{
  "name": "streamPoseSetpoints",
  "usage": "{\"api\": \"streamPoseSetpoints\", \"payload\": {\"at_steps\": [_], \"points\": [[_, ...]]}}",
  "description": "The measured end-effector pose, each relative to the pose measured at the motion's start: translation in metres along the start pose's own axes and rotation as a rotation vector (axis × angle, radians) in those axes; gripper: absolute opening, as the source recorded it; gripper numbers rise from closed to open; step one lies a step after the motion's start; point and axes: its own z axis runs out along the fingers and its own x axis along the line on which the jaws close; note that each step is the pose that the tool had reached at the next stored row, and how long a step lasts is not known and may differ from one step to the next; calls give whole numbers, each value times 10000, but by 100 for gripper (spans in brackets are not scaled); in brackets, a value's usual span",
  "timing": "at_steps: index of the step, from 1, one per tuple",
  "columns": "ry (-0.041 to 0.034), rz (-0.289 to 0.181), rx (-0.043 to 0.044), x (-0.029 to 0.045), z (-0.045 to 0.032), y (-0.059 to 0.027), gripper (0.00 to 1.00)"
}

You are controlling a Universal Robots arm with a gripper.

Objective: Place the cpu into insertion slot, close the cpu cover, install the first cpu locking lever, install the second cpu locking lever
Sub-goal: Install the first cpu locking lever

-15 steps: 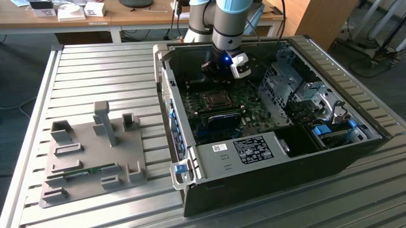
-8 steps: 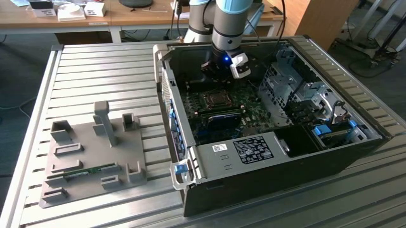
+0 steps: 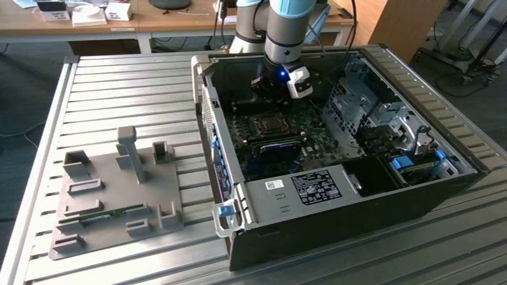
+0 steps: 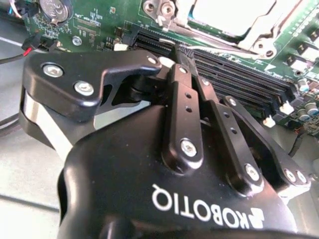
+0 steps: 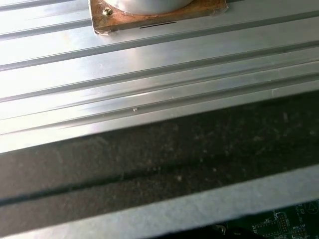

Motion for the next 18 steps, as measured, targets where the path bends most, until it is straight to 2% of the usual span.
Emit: {"api": "streamPoseSetpoints", "payload": {"at_steps": [12, 14, 18], "points": [[-77, -19, 51, -2, 48, -36, 11], [-93, -24, 87, -2, 51, -37, 11], [-158, -48, 236, -2, 52, -38, 11]]}}
